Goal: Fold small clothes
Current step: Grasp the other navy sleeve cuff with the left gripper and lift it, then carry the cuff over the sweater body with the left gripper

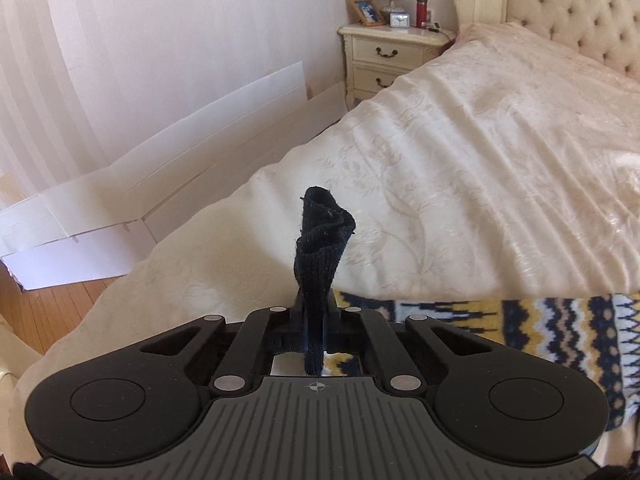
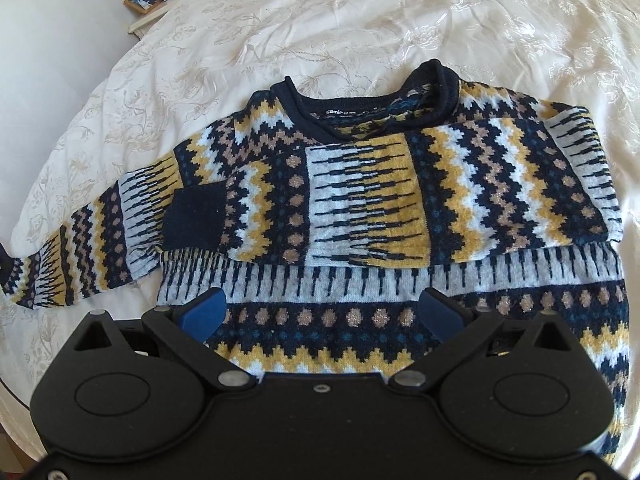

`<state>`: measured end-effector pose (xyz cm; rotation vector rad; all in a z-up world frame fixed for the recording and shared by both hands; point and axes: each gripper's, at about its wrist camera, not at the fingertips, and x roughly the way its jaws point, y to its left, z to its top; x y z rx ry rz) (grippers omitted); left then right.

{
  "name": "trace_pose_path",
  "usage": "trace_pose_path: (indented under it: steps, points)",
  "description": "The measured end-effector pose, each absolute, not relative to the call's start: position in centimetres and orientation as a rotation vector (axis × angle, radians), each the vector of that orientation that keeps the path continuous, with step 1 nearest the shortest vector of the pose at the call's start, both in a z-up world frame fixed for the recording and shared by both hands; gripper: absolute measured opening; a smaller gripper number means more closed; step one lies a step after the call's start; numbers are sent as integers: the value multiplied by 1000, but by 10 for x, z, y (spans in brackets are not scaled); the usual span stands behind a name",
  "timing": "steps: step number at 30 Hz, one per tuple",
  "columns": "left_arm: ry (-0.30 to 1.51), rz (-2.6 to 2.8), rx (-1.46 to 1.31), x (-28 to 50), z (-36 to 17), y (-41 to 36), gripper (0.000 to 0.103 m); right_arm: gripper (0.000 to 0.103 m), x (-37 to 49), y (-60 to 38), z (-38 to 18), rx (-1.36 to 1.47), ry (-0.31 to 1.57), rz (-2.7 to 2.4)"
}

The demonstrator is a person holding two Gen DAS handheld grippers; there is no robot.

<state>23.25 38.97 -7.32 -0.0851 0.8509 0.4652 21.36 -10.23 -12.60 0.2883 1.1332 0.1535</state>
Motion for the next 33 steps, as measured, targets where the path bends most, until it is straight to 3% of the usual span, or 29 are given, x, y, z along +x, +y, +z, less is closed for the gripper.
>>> trace_pose_path:
  steps: [10, 15, 23, 30, 33]
  points:
    - [643, 208, -103, 233, 30, 241, 5, 102, 194, -167, -129, 348, 1123, 169]
    - [582, 38, -117, 245, 50, 146, 5, 102, 187, -207, -128, 377, 1109, 161]
    - [652, -182, -130, 269, 0, -5, 5, 102, 181, -265, -126, 400, 1091, 137]
    - [801, -292, -63, 273, -62, -85, 7, 102, 173, -296, -129, 430, 1085, 91]
    - [854, -362, -34, 272, -72, -101, 14, 102, 172, -303, -133, 438, 1090, 80]
